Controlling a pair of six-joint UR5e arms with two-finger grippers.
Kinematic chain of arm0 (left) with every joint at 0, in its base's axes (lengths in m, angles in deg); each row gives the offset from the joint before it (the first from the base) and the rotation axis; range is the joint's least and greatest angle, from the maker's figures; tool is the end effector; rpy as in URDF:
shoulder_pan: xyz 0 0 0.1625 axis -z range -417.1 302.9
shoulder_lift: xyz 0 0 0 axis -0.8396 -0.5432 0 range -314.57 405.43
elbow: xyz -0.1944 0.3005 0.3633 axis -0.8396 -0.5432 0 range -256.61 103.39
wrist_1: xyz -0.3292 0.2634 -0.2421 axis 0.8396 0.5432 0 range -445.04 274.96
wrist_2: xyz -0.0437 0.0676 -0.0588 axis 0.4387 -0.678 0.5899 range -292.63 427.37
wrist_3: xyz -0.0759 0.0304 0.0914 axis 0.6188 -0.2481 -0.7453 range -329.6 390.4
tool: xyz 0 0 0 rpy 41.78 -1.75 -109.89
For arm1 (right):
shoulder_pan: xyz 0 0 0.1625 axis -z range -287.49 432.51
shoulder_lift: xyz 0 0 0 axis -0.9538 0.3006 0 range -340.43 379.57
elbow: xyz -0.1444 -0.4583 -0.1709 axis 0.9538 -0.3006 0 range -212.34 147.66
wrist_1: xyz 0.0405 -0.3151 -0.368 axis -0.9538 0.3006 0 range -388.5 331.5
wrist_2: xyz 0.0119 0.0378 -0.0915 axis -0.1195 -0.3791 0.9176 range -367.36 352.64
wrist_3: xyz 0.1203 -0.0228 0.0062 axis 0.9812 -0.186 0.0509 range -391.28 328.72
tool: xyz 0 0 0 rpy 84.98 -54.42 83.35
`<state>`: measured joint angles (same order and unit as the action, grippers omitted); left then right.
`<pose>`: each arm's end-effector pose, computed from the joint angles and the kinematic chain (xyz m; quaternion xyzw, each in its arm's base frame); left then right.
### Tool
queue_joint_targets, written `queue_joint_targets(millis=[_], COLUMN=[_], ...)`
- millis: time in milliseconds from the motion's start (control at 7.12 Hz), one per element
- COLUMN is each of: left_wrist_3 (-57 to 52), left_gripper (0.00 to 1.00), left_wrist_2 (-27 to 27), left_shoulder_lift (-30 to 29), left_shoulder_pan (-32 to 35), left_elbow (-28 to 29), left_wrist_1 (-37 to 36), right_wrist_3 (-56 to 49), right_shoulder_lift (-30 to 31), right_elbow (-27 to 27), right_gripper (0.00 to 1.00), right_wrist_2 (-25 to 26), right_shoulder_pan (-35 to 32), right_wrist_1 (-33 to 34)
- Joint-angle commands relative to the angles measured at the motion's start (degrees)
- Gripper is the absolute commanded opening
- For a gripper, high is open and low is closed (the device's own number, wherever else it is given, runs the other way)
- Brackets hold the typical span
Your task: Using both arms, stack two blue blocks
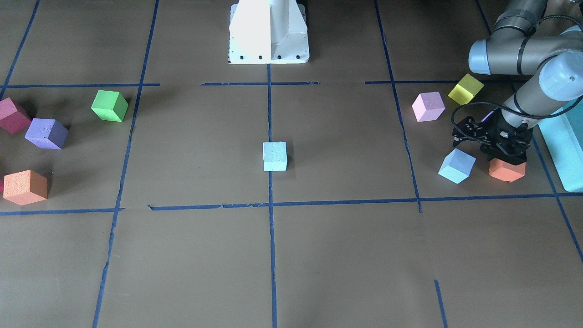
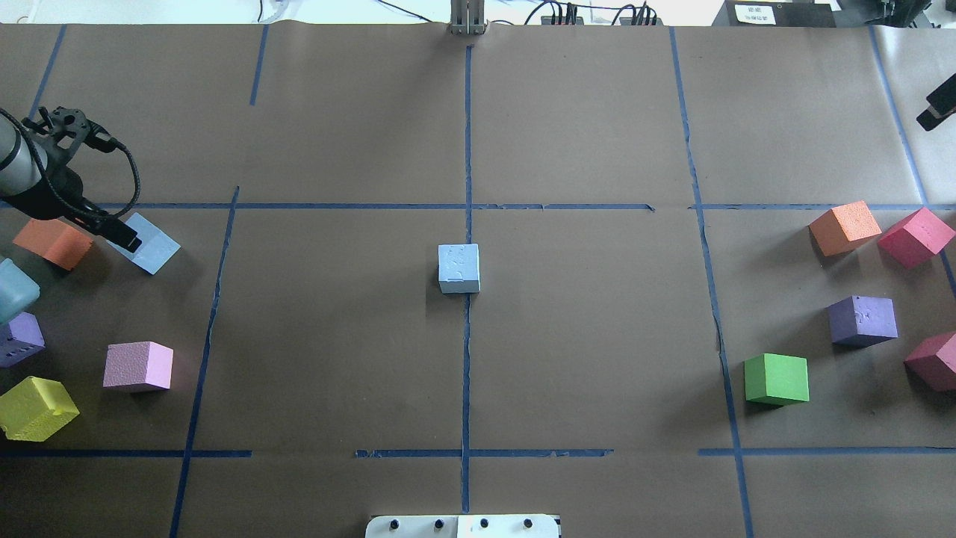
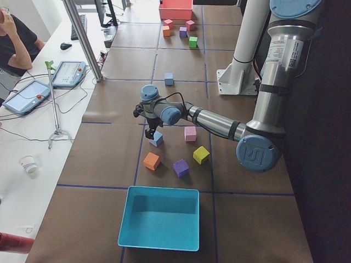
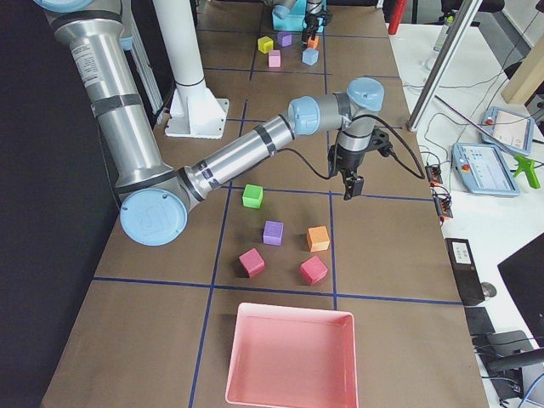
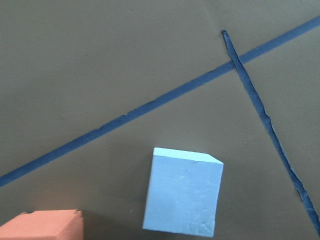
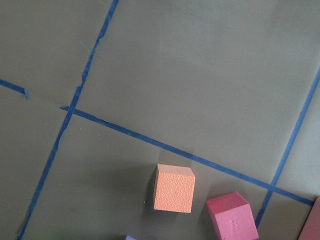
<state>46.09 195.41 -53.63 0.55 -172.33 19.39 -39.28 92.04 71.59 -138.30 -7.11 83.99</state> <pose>0.3079 -0.5939 0.5826 0.0893 0.3851 0.2138 0.8933 -0.0678 -0.6641 0.4806 0.0661 -0.3501 -0.1762 0.9176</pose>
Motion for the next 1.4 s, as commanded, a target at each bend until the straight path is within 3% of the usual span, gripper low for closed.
queue_joint_targets(millis=[0,1124,1264], left_wrist_3=[0.1,0.0,0.2], left_gripper=[1.00,1.00,0.89], left_wrist_2=[0.0,-0.1,-0.1], left_shoulder_lift=[-1.8,-5.0,-5.0], left_shoulder_pan=[-0.3,-2.9,-2.9], left_elbow=[2.9,10.1,10.0], left_wrist_1=[0.1,0.2,0.2], right_wrist_3=[-2.0,-2.1,-2.0], right_shoulder_lift=[0.5,0.5,0.5], right_elbow=[-1.0,-0.9,-0.9], right_gripper=[0.99,0.99,0.99], right_wrist_2=[-0.8,-0.7,-0.7], right_shoulder_pan=[-1.3,-1.9,-1.9], right_wrist_1=[-0.1,-0.1,-0.1])
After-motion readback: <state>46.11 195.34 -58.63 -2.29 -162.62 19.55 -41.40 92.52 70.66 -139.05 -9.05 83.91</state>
